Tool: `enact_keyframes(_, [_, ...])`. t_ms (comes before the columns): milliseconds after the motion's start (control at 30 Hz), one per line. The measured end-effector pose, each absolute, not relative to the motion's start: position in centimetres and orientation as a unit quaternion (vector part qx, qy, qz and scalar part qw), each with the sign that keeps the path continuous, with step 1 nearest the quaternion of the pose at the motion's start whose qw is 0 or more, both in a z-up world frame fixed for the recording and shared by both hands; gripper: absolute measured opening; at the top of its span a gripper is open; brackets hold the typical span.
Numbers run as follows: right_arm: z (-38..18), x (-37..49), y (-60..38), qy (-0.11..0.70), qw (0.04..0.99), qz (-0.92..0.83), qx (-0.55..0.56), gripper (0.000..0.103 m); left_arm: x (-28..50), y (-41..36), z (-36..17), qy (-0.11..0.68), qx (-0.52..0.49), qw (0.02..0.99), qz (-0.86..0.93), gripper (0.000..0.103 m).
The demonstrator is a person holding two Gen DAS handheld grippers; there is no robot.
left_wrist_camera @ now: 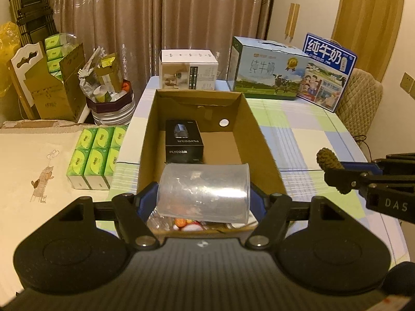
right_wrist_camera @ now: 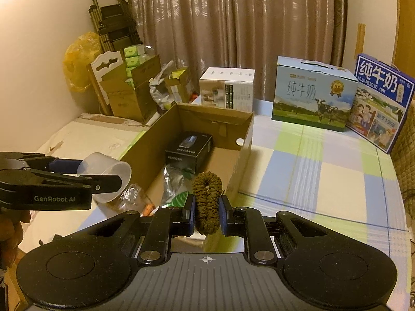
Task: Organize objects
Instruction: 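Carry the cup with the left tool while the right tool carries the hair tie to the cardboard box, then drop the cup into the cardboard box with the left tool while the right tool drops the hair tie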
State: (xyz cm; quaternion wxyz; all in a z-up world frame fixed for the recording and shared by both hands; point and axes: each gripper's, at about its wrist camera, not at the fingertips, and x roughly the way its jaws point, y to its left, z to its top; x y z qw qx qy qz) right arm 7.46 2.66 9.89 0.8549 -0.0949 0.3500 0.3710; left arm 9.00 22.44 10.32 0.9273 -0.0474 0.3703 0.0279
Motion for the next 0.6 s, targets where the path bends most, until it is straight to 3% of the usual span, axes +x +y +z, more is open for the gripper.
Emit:
enact_keyframes(367, [8.5, 11.1, 4.6, 0.359, 0.853, 0.368, -0.091, 0.015, 13.3, 24.0, 8.3, 0.387, -0.045, 0.921, 0.021, 0.067])
enact_keyframes(433, [8.2, 11.5, 4.8, 0.362, 0.852, 0.368, -0.089, 0.015, 14.0, 24.3, 8.0, 0.387, -0.048, 0.921, 0.02, 0.084])
enact_keyframes(600, [7.7, 11.8, 4.9, 0.367, 0.849, 0.37, -0.087, 0.015, 14.1, 25.1, 8.0, 0.382, -0.055, 0.922, 0.029, 0.084])
